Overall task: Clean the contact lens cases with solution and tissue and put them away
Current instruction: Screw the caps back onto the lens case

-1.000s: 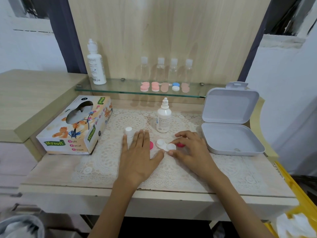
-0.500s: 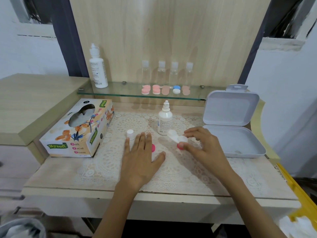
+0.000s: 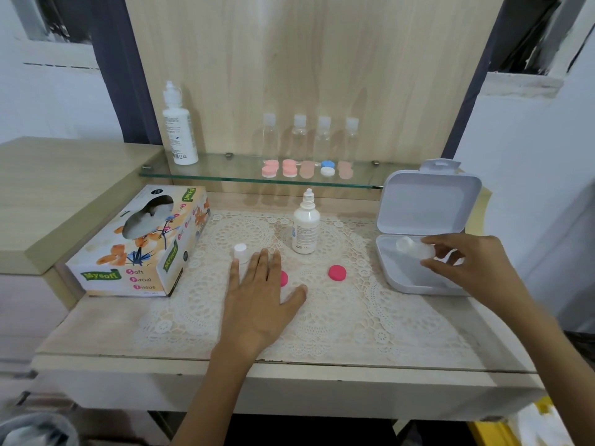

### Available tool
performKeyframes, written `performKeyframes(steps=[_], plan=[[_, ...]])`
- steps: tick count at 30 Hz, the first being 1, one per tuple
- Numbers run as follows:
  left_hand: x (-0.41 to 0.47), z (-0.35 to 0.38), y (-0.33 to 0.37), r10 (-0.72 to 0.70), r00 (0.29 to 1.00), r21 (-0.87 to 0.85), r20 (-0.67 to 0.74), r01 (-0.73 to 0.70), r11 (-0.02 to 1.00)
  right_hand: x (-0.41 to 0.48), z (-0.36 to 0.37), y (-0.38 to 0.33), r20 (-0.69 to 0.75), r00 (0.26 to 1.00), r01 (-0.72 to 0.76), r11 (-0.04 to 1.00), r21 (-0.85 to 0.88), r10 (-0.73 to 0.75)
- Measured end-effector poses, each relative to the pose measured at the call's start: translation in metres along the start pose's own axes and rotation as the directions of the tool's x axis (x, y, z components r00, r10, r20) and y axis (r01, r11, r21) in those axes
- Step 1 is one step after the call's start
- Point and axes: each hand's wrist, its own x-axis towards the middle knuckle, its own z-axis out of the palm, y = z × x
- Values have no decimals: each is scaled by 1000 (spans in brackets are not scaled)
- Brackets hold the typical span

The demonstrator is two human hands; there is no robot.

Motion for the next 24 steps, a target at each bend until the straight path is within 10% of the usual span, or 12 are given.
performKeyframes(steps=[15, 24], plan=[[0, 0, 0, 1, 1000, 1, 1, -1, 1000, 4, -1, 11, 10, 908, 405, 868, -287, -420], [0, 0, 0, 0, 1000, -15, -1, 0, 1000, 4, 4, -7, -69, 997, -16, 962, 272, 36]])
